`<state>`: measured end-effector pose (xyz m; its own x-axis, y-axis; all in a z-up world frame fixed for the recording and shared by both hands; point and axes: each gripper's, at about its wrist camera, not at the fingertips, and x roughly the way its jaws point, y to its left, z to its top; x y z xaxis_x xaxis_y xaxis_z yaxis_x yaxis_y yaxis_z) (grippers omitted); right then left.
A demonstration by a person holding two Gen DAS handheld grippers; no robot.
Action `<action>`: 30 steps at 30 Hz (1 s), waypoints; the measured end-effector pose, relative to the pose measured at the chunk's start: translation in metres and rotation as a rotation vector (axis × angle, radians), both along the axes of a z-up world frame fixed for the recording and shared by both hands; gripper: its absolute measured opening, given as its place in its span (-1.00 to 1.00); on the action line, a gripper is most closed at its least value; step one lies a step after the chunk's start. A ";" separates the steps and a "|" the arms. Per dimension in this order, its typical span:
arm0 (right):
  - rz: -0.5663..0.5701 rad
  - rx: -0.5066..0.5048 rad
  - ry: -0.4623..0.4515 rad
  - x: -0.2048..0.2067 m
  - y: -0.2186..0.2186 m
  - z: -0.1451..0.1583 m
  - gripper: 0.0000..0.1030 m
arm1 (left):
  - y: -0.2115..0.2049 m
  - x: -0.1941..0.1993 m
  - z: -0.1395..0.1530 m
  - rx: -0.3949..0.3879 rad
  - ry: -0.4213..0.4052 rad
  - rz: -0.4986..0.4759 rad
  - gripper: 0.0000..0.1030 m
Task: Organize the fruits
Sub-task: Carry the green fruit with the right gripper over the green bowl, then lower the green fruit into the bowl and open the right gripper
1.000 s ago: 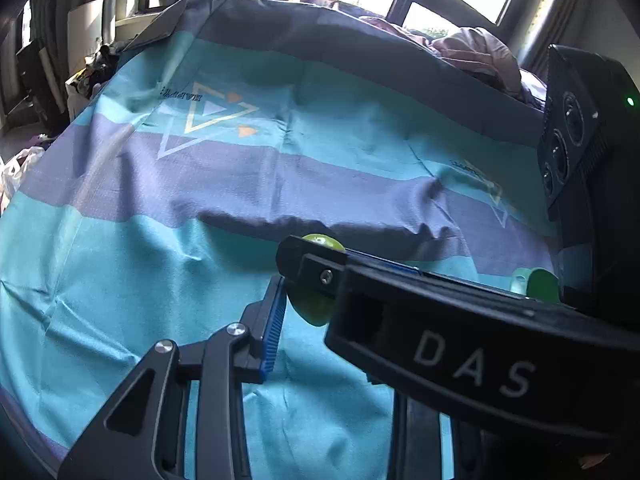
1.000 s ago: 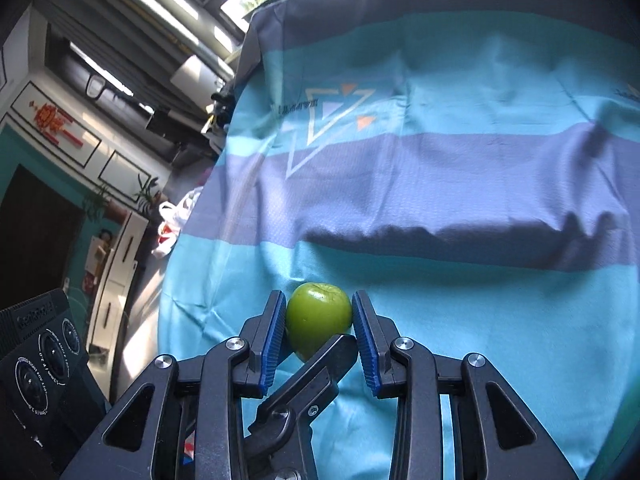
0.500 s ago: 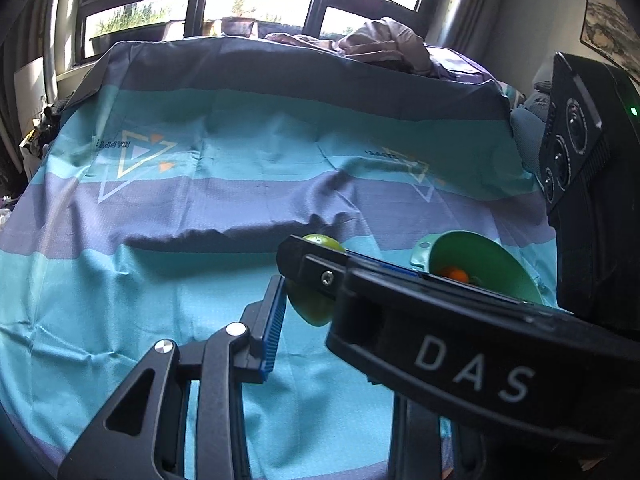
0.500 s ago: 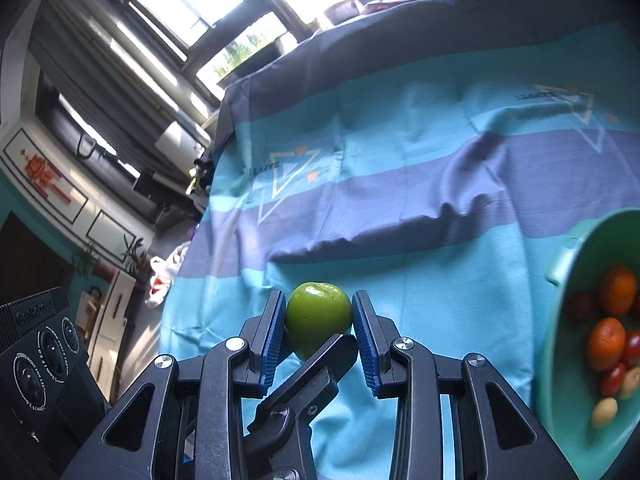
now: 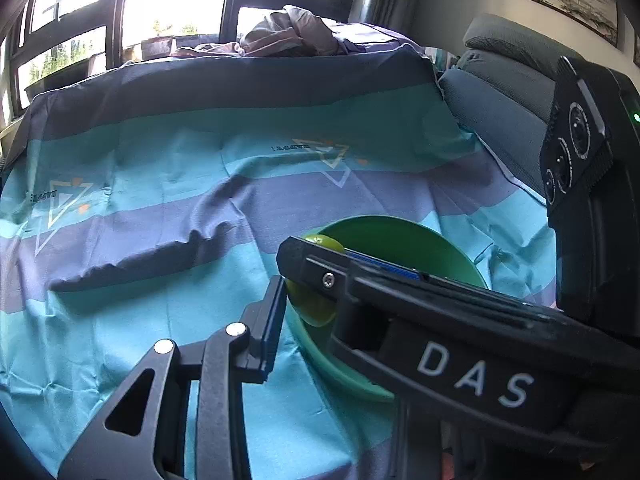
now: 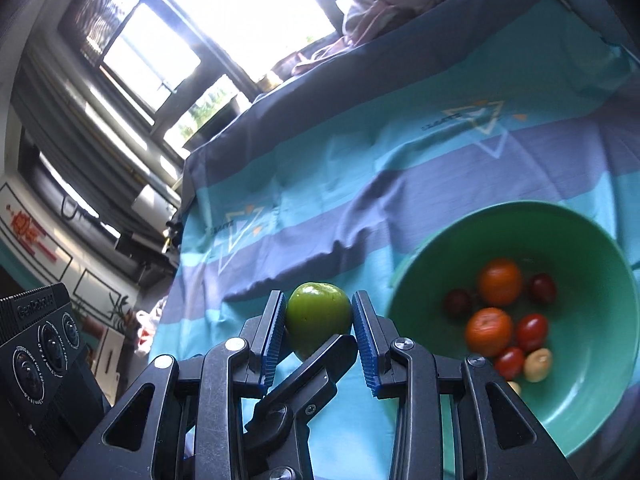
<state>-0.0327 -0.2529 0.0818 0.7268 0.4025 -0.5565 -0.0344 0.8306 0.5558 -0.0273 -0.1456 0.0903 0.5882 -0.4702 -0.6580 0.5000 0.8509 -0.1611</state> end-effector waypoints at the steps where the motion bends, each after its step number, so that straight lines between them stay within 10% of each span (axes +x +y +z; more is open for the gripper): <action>1: -0.014 0.000 0.002 -0.001 -0.006 -0.001 -0.28 | -0.006 0.001 -0.002 0.001 0.004 -0.011 -0.37; 30: -0.219 0.032 0.178 -0.016 -0.087 -0.041 -0.28 | -0.085 0.015 -0.044 -0.004 0.159 -0.190 -0.37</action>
<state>-0.0488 -0.3399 0.0410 0.6904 0.2658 -0.6729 0.2446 0.7895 0.5628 -0.0128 -0.2302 0.0460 0.3780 -0.5653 -0.7331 0.6191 0.7431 -0.2538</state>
